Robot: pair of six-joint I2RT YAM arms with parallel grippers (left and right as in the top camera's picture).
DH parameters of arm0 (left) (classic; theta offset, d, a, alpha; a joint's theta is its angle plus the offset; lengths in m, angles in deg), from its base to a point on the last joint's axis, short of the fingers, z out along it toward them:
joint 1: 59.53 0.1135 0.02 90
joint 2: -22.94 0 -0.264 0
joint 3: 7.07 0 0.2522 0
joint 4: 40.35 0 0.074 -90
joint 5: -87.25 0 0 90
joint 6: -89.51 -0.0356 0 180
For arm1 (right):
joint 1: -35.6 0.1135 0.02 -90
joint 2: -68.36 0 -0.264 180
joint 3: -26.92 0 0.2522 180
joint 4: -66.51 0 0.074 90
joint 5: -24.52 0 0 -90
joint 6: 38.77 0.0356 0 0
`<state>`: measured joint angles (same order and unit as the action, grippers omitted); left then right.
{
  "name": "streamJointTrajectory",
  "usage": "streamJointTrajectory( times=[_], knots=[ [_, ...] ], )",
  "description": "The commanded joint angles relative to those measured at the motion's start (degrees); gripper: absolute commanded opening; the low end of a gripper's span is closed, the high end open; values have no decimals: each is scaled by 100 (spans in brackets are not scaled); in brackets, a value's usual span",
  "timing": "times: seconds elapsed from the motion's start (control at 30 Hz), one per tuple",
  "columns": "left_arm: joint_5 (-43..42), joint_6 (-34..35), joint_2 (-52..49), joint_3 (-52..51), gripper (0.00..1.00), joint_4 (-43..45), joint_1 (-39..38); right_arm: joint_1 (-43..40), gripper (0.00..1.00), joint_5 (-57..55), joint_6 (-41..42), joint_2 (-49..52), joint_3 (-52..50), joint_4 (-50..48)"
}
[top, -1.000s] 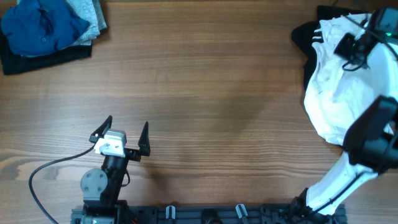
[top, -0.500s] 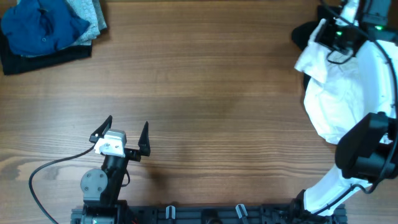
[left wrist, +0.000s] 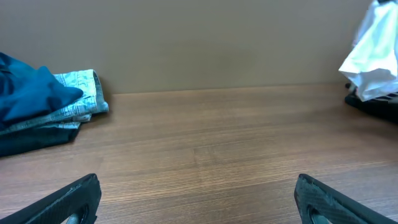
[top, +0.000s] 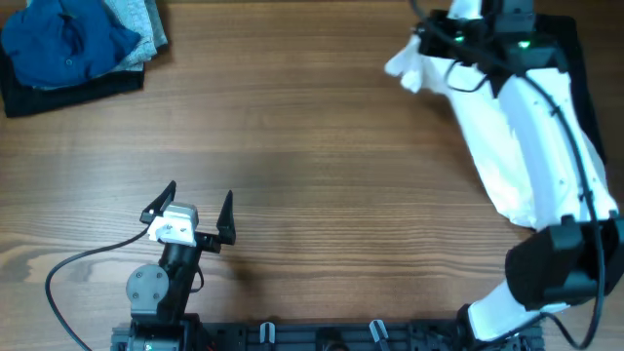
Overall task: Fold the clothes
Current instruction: 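Drag the white T-shirt left off the black garment with the right gripper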
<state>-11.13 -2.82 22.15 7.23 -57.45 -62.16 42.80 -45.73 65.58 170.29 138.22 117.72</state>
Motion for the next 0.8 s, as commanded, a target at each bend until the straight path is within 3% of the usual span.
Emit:
streamJointTrajectory(
  times=[0.0,0.3,0.57,0.7,0.77],
  knots=[
    [-11,-68,35,-22,100,-33,17,754,4,433,109,-11,-4,-15],
    [-11,-68,35,-22,100,-33,17,2253,4,442,426,636,-7,-107],
    [-11,-68,35,-22,100,-33,17,3285,4,1379,726,1502,-4,-866],
    [-11,-68,35,-22,100,-33,17,3473,40,1370,337,1491,59,-970],
    [-11,-68,35,-22,100,-33,17,3397,45,1154,81,1429,234,-758]
  ],
)
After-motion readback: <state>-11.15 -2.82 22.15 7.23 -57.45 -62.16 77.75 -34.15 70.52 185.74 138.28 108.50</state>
